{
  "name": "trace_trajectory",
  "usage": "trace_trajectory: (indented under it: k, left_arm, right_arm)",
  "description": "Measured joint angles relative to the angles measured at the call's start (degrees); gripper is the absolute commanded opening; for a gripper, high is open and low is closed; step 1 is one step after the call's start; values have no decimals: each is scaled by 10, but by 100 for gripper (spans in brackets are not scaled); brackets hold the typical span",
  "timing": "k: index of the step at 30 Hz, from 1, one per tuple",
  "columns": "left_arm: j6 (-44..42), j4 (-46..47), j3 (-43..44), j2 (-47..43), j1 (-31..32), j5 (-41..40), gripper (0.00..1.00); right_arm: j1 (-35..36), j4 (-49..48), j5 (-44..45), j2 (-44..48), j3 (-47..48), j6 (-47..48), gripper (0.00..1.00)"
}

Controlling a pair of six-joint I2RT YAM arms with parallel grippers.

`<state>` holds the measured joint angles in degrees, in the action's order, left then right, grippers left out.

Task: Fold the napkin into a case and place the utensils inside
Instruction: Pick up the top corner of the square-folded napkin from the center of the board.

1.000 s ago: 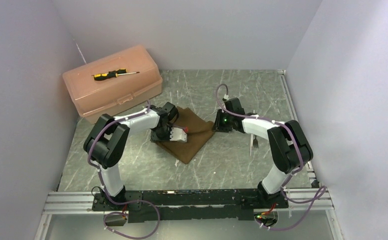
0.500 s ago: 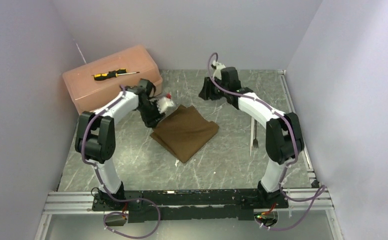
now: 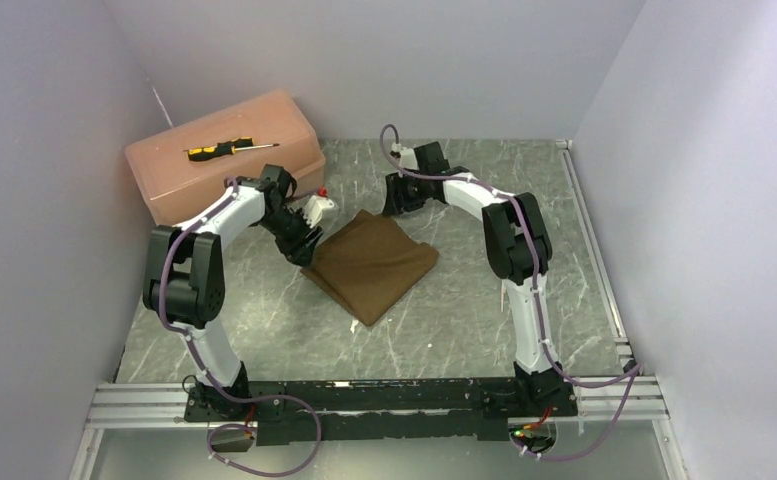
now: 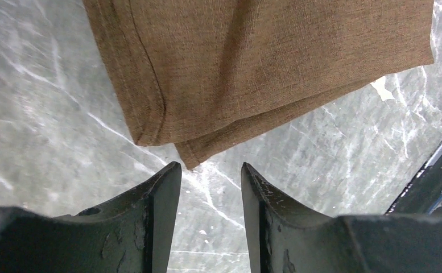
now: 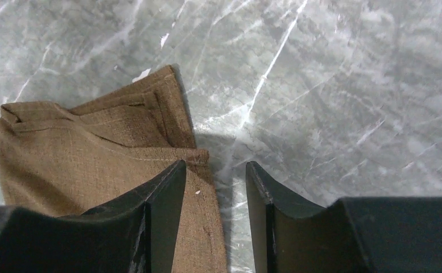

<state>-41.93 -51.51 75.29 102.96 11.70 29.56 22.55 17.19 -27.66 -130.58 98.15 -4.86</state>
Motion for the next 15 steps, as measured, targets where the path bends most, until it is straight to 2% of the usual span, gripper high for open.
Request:
trace_trajectory:
  k: [8,15]
  left_arm:
    - [20,11,-38,0,-4,1,45]
    - [26,21,-44,0,-5,-5,40]
  right_arm:
    - [-7,8,-66,-11,30,5,41]
    - [-21,8,-116,-16,30,-7,45]
